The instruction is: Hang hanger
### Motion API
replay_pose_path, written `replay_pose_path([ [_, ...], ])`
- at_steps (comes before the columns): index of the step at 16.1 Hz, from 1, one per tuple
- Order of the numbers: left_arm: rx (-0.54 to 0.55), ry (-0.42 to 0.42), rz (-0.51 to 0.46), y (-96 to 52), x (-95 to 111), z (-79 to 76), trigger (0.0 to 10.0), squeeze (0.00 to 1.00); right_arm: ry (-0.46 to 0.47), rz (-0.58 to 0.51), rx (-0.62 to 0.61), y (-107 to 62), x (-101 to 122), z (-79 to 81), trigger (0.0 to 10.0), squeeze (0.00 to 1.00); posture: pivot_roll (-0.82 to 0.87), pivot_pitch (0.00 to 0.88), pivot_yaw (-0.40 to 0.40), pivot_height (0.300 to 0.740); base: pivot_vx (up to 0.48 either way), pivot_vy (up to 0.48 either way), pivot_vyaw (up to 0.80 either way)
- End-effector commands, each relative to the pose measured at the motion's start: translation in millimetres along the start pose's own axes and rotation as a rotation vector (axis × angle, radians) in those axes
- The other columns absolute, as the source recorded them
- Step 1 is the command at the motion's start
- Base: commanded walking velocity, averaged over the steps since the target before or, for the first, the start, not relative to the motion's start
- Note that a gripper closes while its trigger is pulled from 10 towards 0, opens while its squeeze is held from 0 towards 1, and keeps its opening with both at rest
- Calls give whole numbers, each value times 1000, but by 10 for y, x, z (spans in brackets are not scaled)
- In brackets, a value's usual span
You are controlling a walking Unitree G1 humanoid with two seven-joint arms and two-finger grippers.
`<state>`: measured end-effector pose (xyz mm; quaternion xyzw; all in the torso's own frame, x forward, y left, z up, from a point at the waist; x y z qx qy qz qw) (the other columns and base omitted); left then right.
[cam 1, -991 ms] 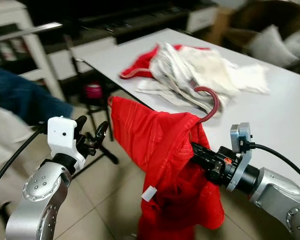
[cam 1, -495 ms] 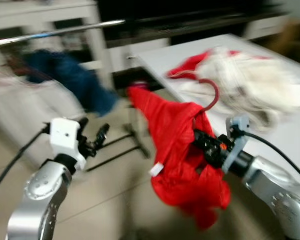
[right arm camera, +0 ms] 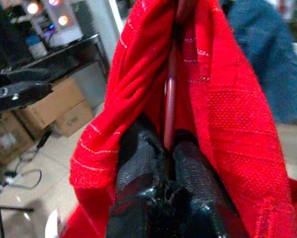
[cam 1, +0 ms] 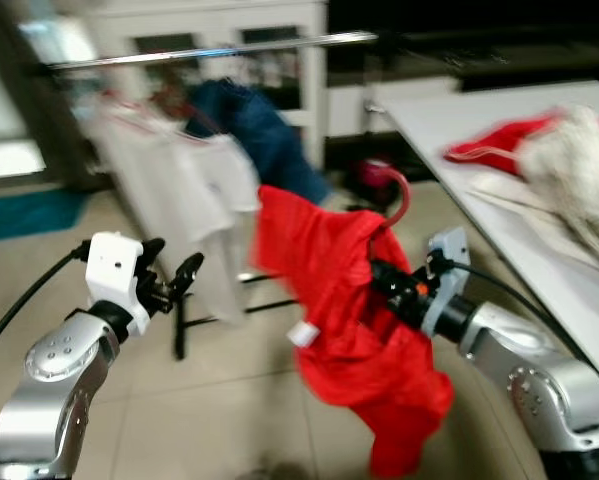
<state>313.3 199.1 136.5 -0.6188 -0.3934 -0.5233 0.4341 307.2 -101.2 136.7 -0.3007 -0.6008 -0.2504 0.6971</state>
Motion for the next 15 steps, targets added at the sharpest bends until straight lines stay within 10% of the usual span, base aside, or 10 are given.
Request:
replay_pose_path([
  [1, 5, 0, 13, -19, -8, 75, 10000, 0, -36, -48, 28, 47, 145, 27, 10000, 0, -57, 0, 44, 719, 0, 0, 781],
  [3, -33, -23, -5, 18, 4, 19, 10000, 0, -56, -61, 36, 43, 200, -2, 10000, 0, -66, 0, 51, 719, 0, 0, 788],
  [5, -165, -100, -11, 52, 30, -170, 10000, 1000, -27, -96, 68, 33, 270, 24, 10000, 0, -75, 0, 60, 719, 0, 0, 0],
  [9, -229, -82, 4, 144, 51, -155, 10000, 922, 3, -134, 227, -82, 363, 206, 10000, 0, -86, 0, 64, 719, 0, 0, 0],
  [10, -217, -55, 16, 176, 47, -107, 10000, 224, 11, -142, 250, -104, 391, 226, 10000, 0, -89, 0, 66, 719, 0, 0, 0],
  [11, -204, -58, 14, 210, 66, -48, 10000, 0, 20, -147, 279, -125, 416, 250, 10000, 0, -93, 0, 67, 719, 0, 0, 0],
  [15, -256, -65, 4, 300, 130, -35, 10000, 0, 65, -150, 428, -237, 484, 421, 10000, 0, -99, 0, 67, 719, 0, 0, 0],
])
Point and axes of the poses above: a point about 5 cm out from each wrist's last joint towards the gripper, its own y axis pointing out of the wrist towards the gripper, its own x axis along the axis of the wrist's last joint, z = x × y, the point moved 6 cm from there along y, pointing out of the wrist towards the gripper, and after that the axes turned 9 degrees about -y, right-handed, at the moved point
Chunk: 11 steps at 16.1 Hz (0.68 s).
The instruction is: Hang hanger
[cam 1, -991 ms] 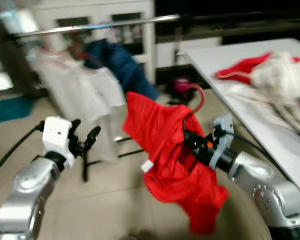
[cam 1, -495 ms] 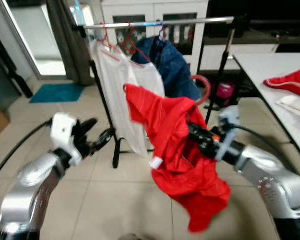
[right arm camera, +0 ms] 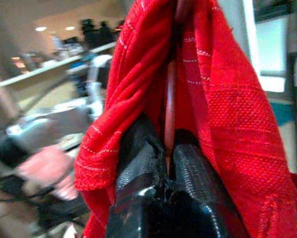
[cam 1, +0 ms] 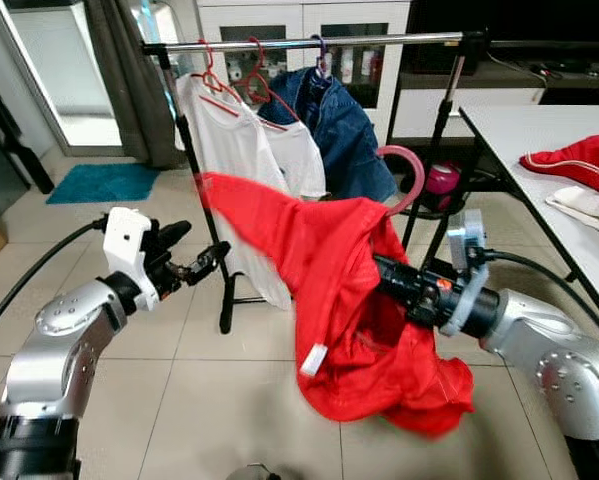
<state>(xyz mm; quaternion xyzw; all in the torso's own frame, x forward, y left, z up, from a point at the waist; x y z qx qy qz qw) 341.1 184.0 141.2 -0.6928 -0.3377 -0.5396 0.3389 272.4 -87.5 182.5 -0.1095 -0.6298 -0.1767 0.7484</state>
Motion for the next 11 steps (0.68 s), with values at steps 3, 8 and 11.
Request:
replay_pose_path([
  [3, -125, -18, -10, 57, 71, -105, 6745, 0, 5, -25, 62, -10, 97, 113, 10000, 0, -104, 0, 71, 719, 0, 0, 0],
  [8, -275, -51, -1, 34, 15, -255, 0, 0, 16, -25, 83, -36, 124, 166, 10000, 0, -120, 0, 83, 719, 0, 0, 0],
  [11, -286, -54, -1, 43, 19, -208, 0, 0, 24, -25, 102, -38, 135, 203, 10000, 0, -120, 0, 81, 719, 0, 0, 0],
])
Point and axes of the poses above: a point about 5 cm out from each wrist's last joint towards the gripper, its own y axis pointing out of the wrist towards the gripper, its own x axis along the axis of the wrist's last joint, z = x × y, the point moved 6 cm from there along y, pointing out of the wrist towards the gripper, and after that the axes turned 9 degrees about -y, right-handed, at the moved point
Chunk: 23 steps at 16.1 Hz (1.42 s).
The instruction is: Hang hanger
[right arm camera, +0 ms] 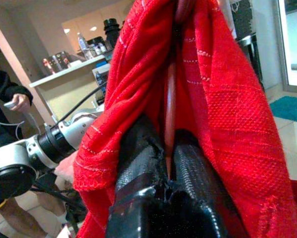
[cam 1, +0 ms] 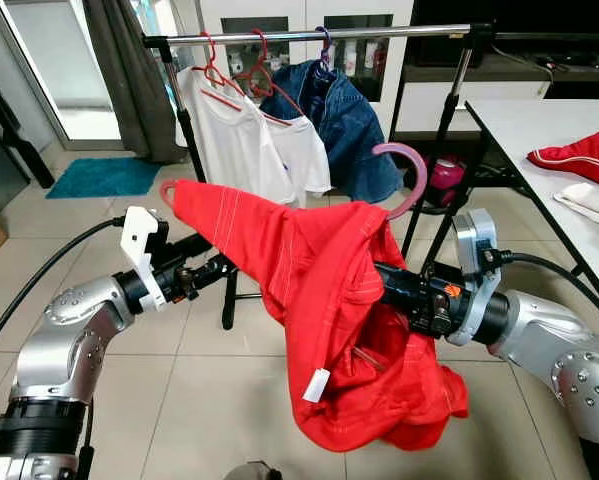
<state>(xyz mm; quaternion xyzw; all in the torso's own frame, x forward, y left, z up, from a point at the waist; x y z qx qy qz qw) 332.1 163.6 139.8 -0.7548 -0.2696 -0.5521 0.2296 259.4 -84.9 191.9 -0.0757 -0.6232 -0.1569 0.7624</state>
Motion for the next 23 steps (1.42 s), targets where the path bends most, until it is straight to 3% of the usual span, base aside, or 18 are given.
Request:
replay_pose_path([
  [1, -17, 22, -6, -2, 74, 1, 0, 0, -12, -17, 25, -10, 63, 59, 10000, 0, -123, 0, 83, 719, 0, 0, 0],
  [14, -65, 9, -31, -75, 95, -21, 0, 0, -6, -11, 26, -3, 48, 54, 10000, 0, -115, 0, 83, 719, 0, 0, 0],
  [23, -48, -45, -155, -208, 250, 0, 0, 0, -3, -11, 16, -2, 34, 24, 10000, 0, -108, 0, 84, 719, 0, 0, 0],
])
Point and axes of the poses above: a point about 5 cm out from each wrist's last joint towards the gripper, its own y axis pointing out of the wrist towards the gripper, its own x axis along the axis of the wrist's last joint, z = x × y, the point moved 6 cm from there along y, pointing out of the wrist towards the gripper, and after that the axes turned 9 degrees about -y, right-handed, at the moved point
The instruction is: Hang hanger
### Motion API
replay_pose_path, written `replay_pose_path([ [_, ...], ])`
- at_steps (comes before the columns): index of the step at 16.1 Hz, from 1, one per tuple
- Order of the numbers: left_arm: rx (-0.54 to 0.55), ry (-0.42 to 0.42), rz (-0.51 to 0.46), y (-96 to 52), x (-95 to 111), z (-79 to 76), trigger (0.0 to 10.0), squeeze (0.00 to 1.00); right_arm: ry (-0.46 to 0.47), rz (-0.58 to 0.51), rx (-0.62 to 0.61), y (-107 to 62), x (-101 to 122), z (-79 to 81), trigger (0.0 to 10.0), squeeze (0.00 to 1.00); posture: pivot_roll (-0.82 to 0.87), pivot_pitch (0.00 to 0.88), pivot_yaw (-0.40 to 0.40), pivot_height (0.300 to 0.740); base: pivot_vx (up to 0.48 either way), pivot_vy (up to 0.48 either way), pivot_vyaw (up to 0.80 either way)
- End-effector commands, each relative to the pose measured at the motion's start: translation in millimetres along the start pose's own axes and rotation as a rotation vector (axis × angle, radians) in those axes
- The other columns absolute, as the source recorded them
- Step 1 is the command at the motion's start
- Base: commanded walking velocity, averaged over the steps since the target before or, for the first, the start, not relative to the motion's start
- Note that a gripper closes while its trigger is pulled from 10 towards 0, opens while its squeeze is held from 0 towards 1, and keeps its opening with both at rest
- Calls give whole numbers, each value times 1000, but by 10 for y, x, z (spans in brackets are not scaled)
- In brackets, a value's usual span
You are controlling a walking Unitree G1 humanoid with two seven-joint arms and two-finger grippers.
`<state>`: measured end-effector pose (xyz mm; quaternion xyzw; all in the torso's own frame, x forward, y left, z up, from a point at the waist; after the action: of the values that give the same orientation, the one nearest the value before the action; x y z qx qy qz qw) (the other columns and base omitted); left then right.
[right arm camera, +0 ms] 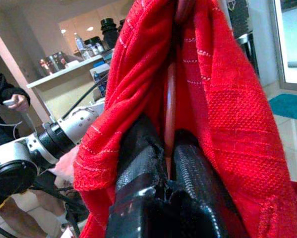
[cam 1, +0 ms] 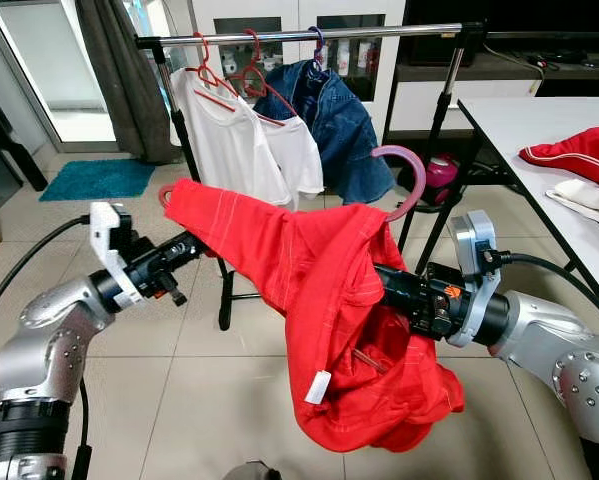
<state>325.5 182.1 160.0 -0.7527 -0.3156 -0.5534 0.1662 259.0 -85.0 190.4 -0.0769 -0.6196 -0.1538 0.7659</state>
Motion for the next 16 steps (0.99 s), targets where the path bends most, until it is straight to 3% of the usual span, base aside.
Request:
replay_pose_path([
  [1, -3, 0, -21, -30, 51, -22, 0, 0, -12, -17, 8, -3, 43, 13, 10000, 0, -108, 0, 84, 719, 0, 0, 0],
  [5, 65, -27, -139, -161, 240, 63, 0, 0, -13, 19, -49, -20, -38, -78, 10000, 0, -106, 0, 86, 719, 0, 0, 0],
  [9, 61, -102, -420, -289, 842, 69, 0, 0, 2, 92, -125, -47, -197, -219, 10000, 0, -96, 0, 80, 719, 0, 0, 0],
  [10, 68, -102, -440, -300, 882, 82, 0, 0, 2, 96, -128, -49, -206, -225, 10000, 0, -96, 0, 80, 719, 0, 0, 0],
  [11, 171, -96, -559, -401, 1080, 261, 0, 0, 4, 103, -128, -56, -227, -226, 10000, 0, -96, 0, 81, 719, 0, 0, 0],
  [12, 238, -87, -608, -460, 1160, 364, 0, 0, 4, 106, -127, -62, -237, -220, 10000, 0, -97, 0, 81, 719, 0, 0, 0],
  [13, 308, -64, -618, -505, 1193, 464, 0, 0, 6, 109, -122, -68, -245, -209, 10000, 0, -97, 0, 81, 719, 0, 0, 0],
  [14, 446, -26, -580, -540, 1163, 649, 0, 0, 10, 112, -104, -70, -257, -172, 10000, 0, -97, 0, 83, 719, 0, 0, 0],
  [16, 567, 8, -545, -596, 1109, 810, 0, 0, 11, 111, -89, -63, -262, -140, 10000, 0, -98, 0, 84, 719, 0, 0, 0],
])
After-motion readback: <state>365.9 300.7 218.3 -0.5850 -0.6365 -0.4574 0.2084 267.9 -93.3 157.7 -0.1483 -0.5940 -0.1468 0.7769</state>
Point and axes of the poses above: a point about 5 cm out from each wrist's last joint towards the gripper, its own y axis pointing out of the wrist towards the gripper, its own x axis along the axis of the wrist's last joint, z = x × y, the point moved 6 cm from there along y, pointing out of the wrist towards the gripper, and after that the axes turned 9 degrees about -y, right-handed, at the moved point
